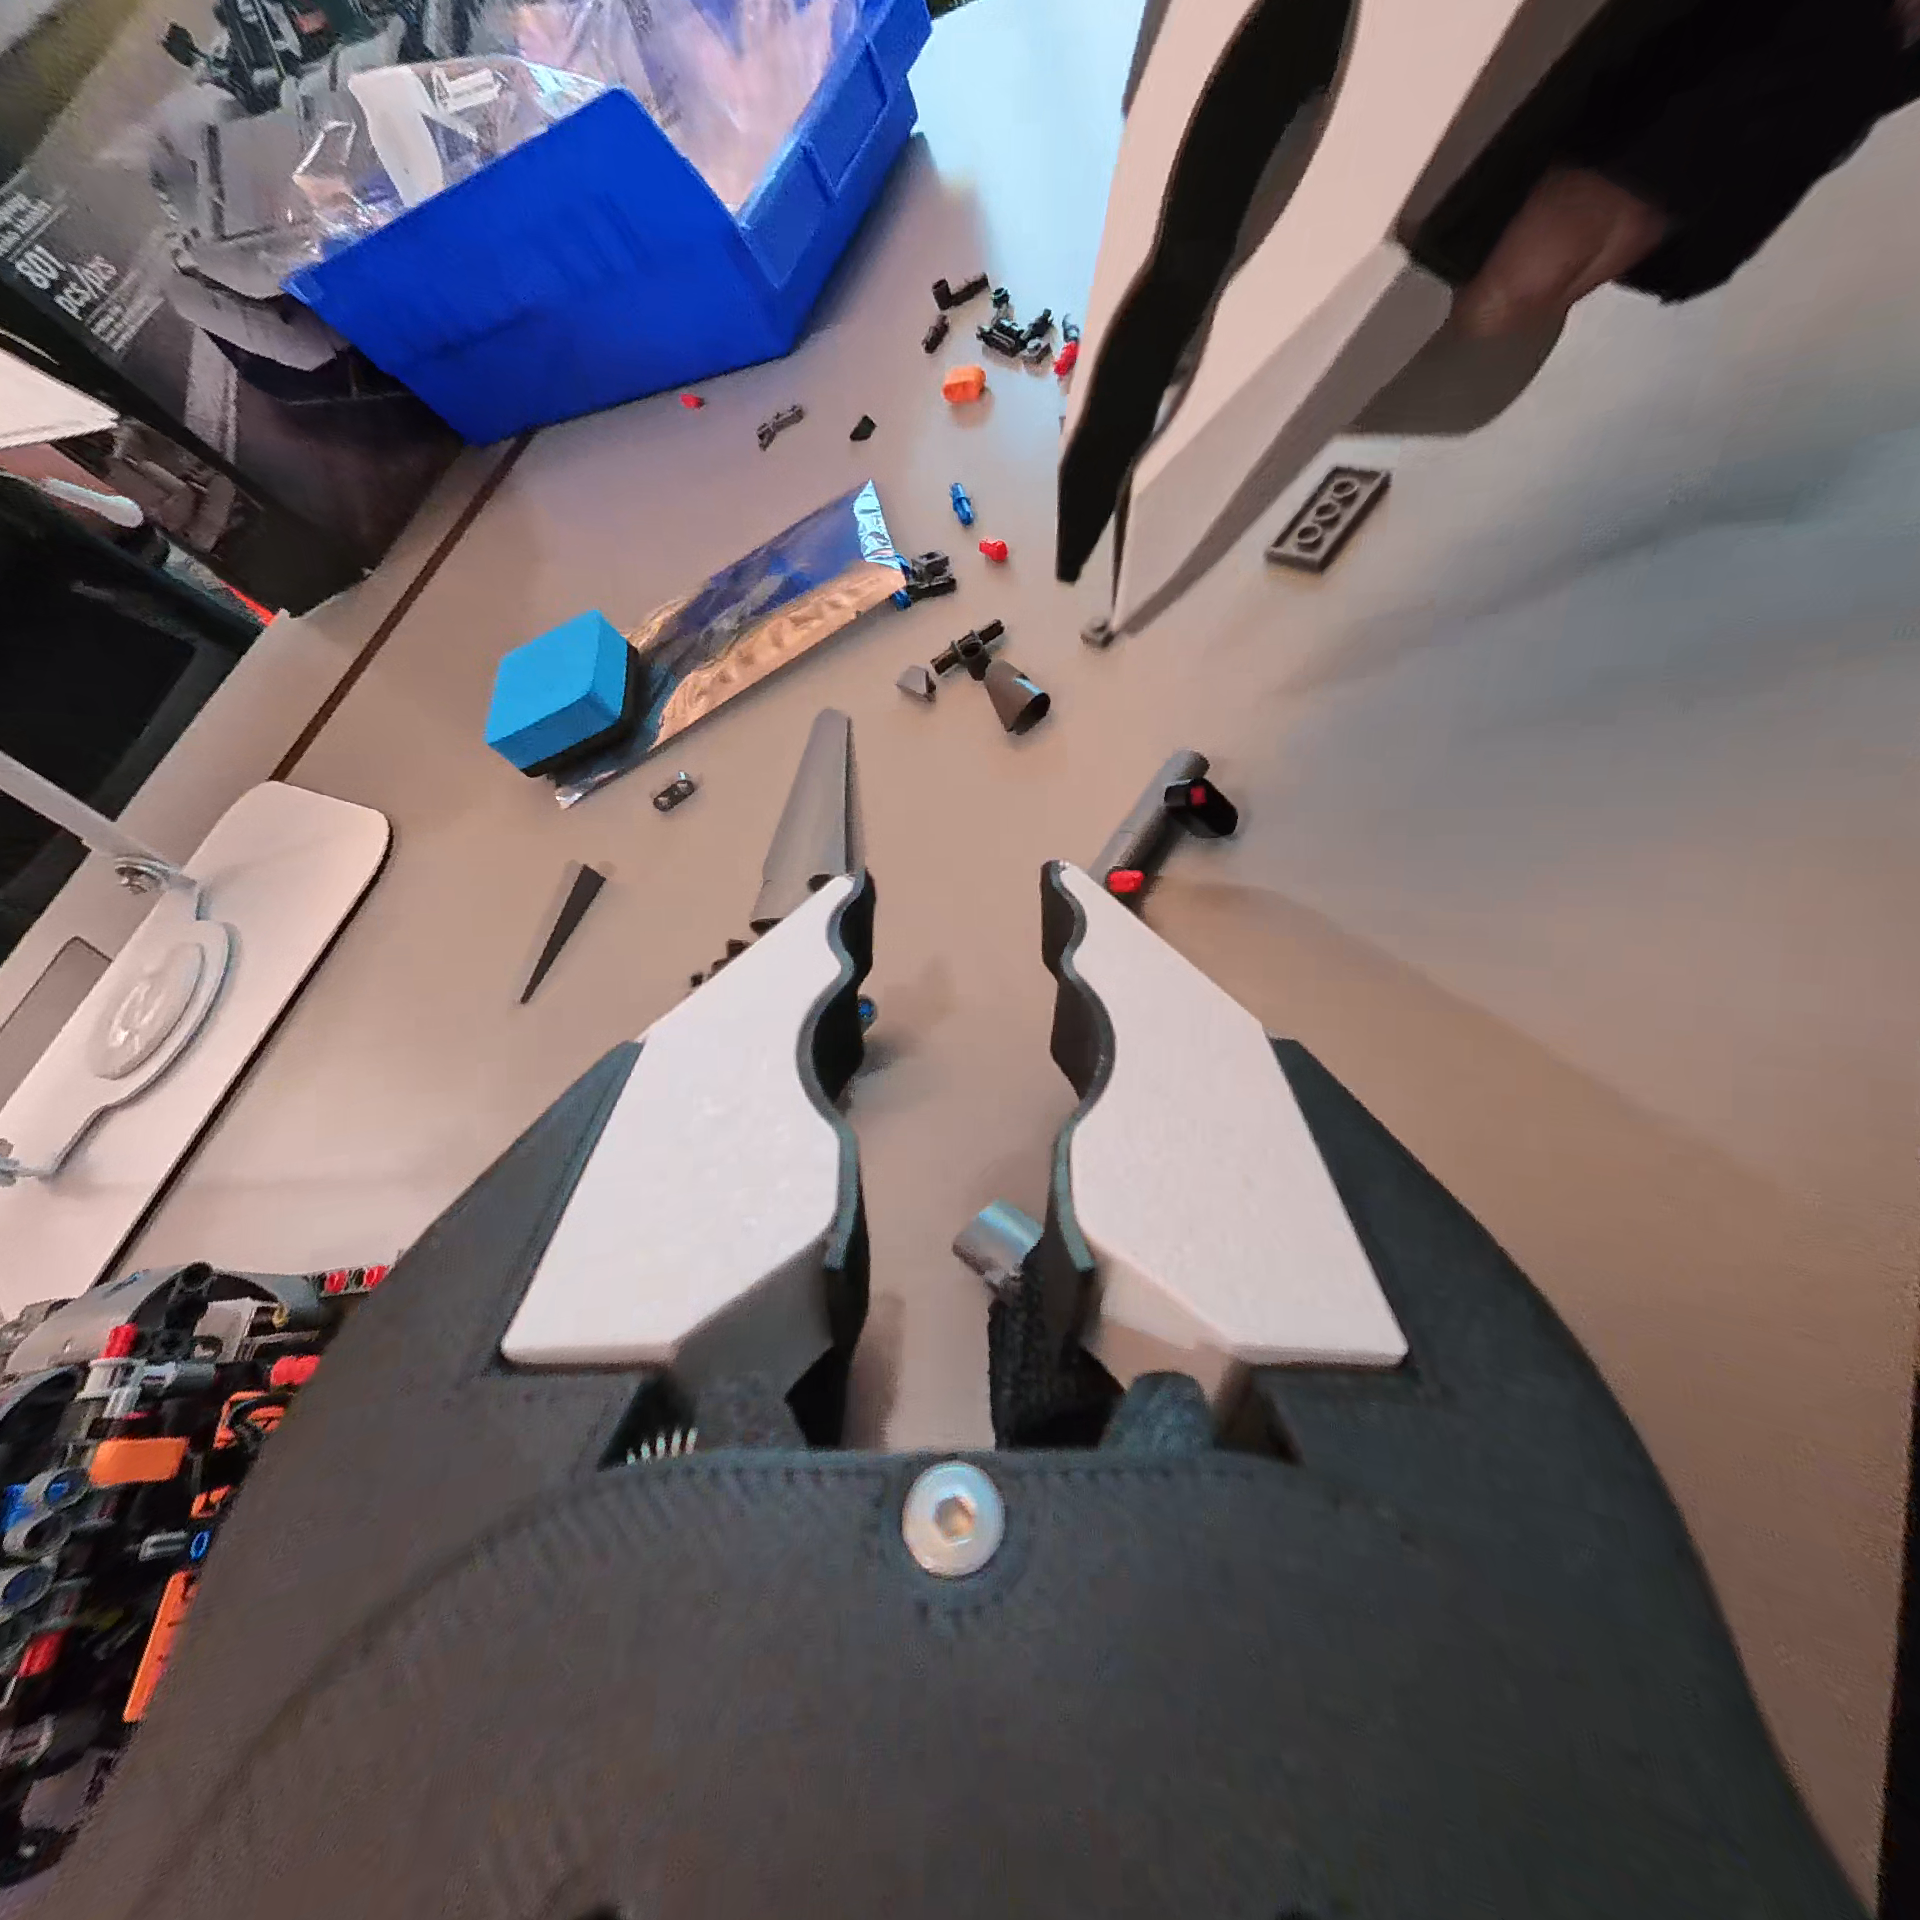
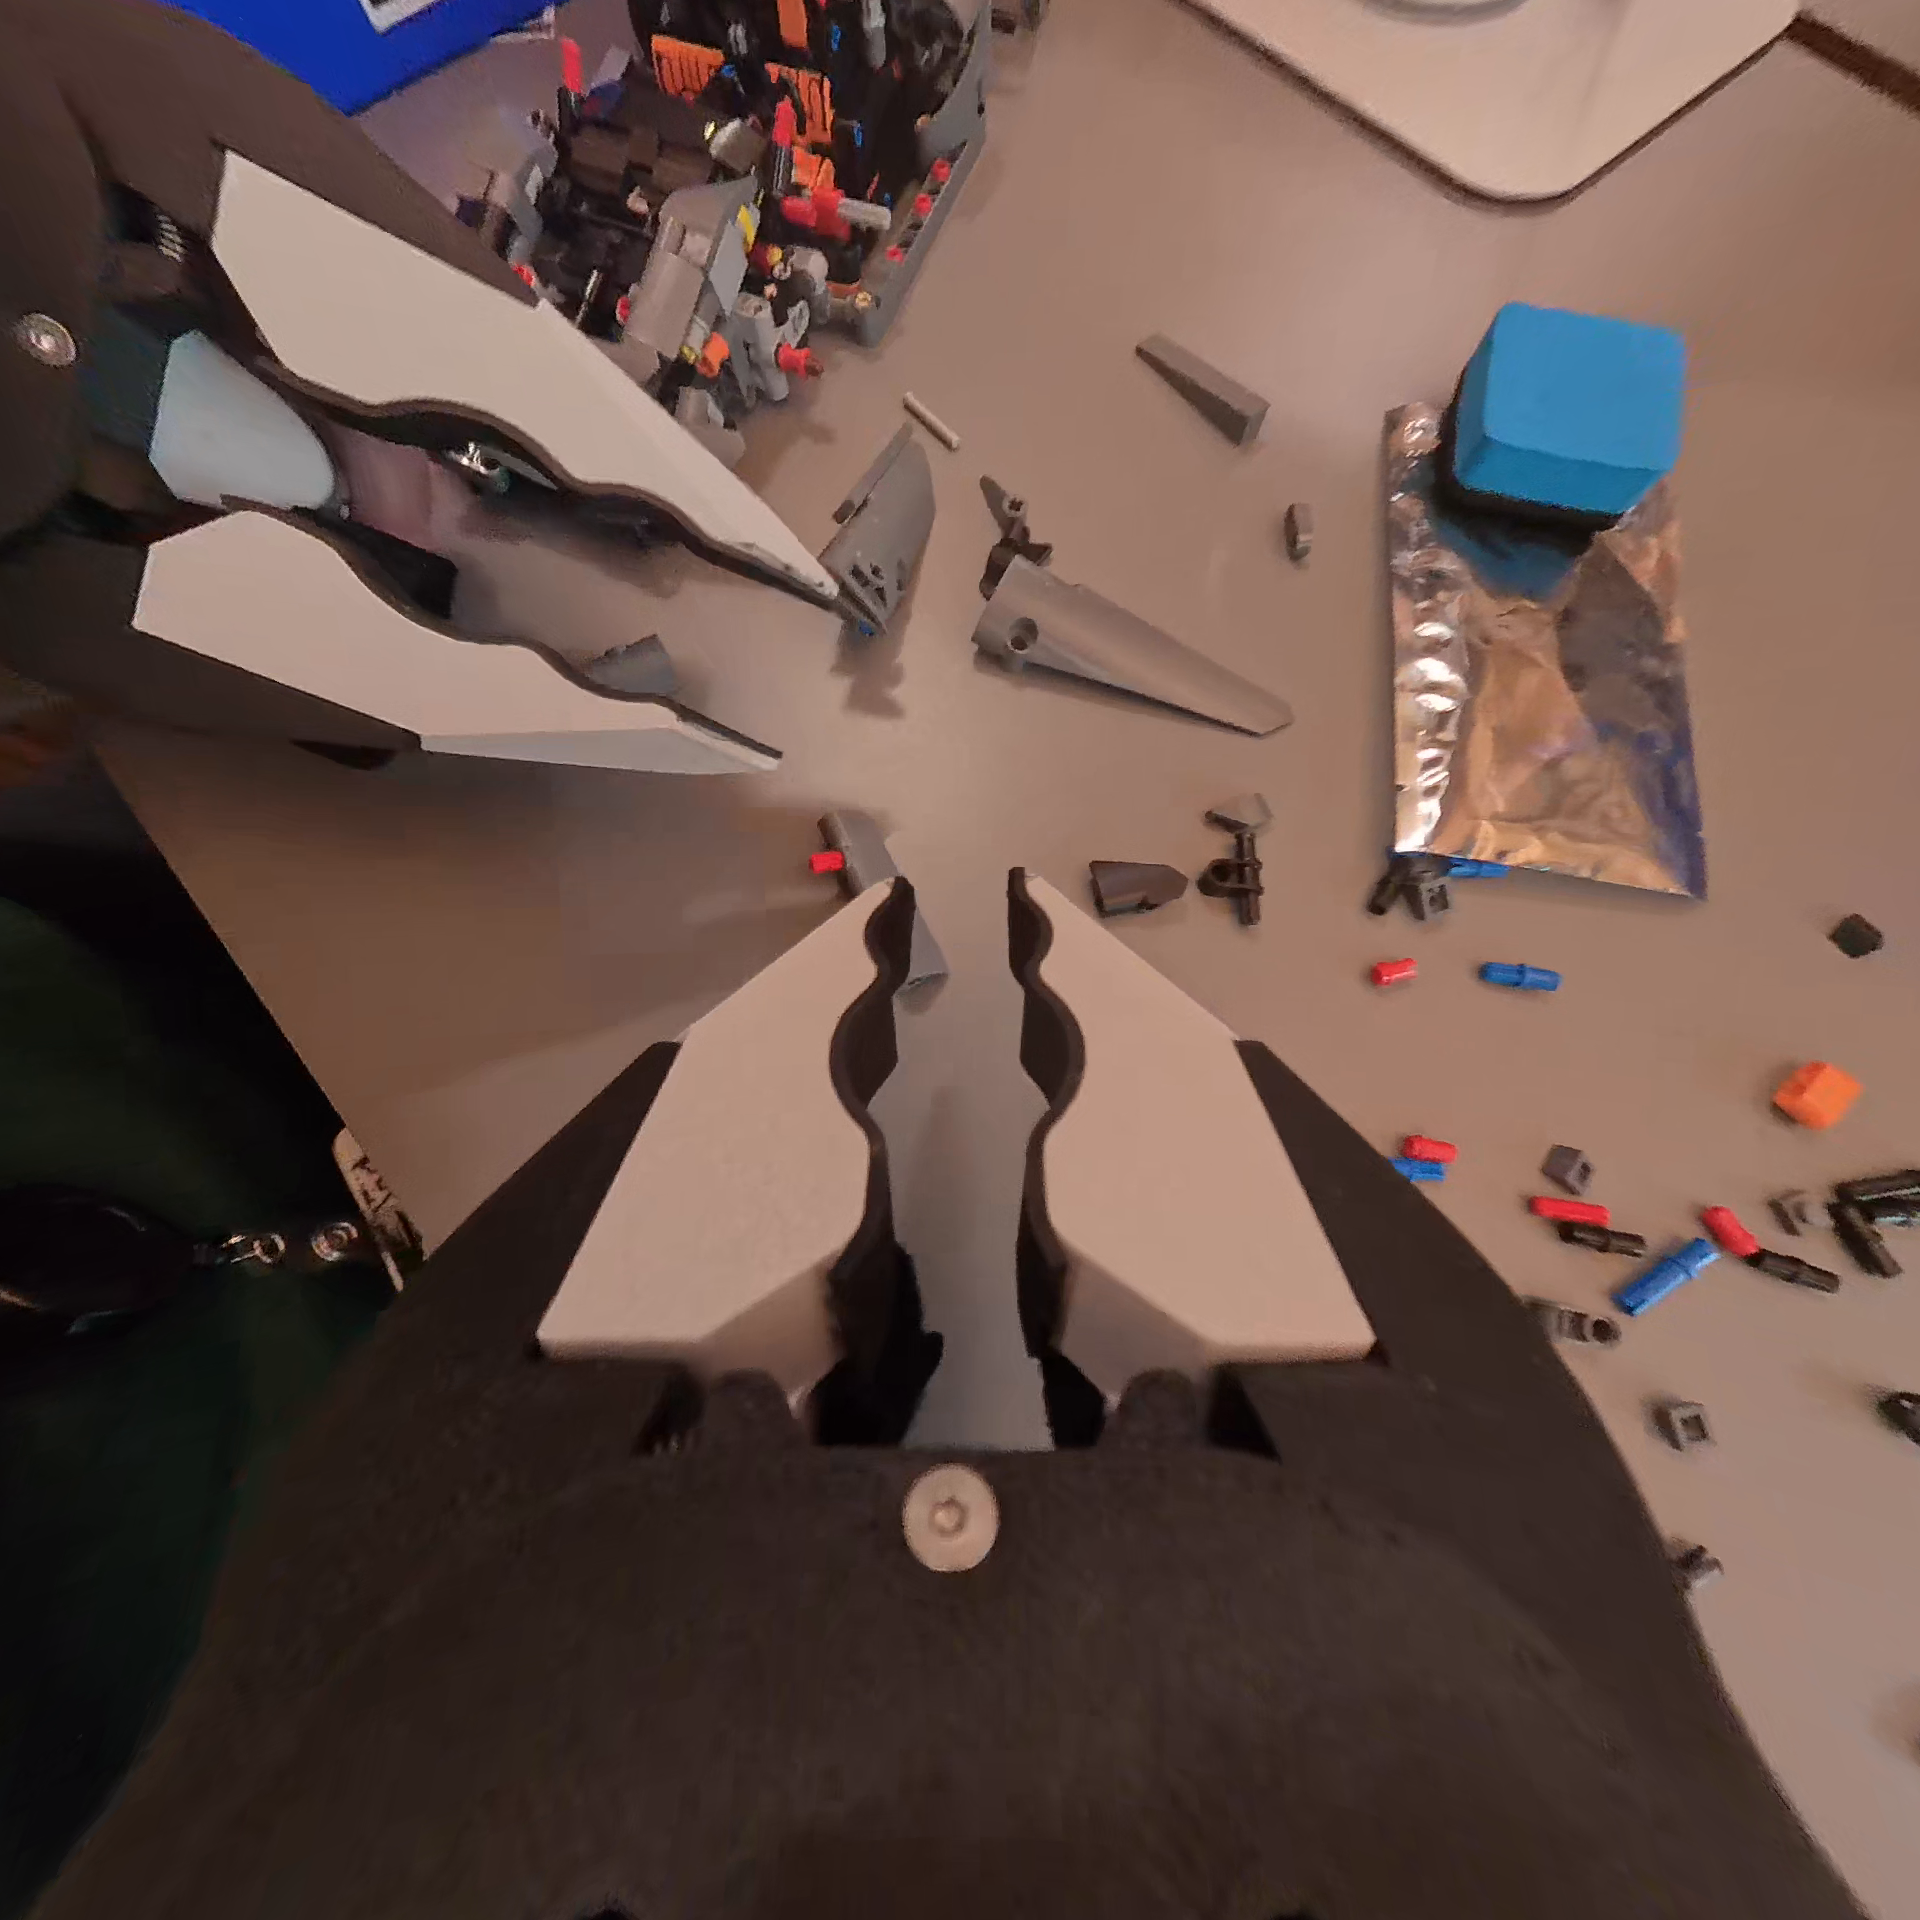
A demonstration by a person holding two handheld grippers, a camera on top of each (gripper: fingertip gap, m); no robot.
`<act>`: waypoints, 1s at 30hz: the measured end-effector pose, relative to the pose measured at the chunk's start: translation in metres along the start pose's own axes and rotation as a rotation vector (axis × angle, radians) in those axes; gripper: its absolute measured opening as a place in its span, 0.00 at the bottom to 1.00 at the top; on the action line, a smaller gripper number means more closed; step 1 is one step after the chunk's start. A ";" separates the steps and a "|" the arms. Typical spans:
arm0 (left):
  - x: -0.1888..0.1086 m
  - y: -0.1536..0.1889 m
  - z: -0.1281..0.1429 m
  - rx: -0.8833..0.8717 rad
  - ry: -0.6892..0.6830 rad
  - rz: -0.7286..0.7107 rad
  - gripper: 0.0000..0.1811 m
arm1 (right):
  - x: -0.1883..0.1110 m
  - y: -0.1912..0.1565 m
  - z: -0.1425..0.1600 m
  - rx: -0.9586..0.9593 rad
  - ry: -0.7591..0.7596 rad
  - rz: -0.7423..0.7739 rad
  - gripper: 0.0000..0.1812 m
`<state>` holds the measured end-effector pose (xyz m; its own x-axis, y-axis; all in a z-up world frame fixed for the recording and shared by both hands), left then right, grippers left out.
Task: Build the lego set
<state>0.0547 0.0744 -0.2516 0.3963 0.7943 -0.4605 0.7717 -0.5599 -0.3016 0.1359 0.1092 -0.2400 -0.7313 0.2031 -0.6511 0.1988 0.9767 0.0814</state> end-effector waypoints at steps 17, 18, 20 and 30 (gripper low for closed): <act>-0.011 -0.010 -0.010 -0.025 0.085 -0.051 0.22 | -0.080 0.037 -0.015 -0.020 0.052 0.280 0.16; -0.011 -0.010 -0.013 -0.032 0.099 -0.046 0.22 | -0.088 0.040 -0.016 -0.020 0.050 0.303 0.16; -0.012 -0.012 -0.018 -0.020 0.117 -0.058 0.21 | -0.107 0.048 -0.015 -0.024 0.030 0.350 0.18; -0.004 -0.013 -0.033 -0.097 0.167 -0.012 0.19 | -0.197 0.115 -0.020 -0.118 -0.212 0.443 0.20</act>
<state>0.0593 0.0861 -0.2178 0.4574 0.8336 -0.3098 0.8182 -0.5309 -0.2205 0.2903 0.1828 -0.0871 -0.4420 0.5932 -0.6729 0.3758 0.8036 0.4616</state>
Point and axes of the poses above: each gripper's, where its closed fingertips meet, x out along the fingers, z out of its underside, y = z × x across the jaws, the point moved 3 cm from there along -x, back along the fingers, and after that the axes turned 7 degrees about -x, right-handed, at the moved point
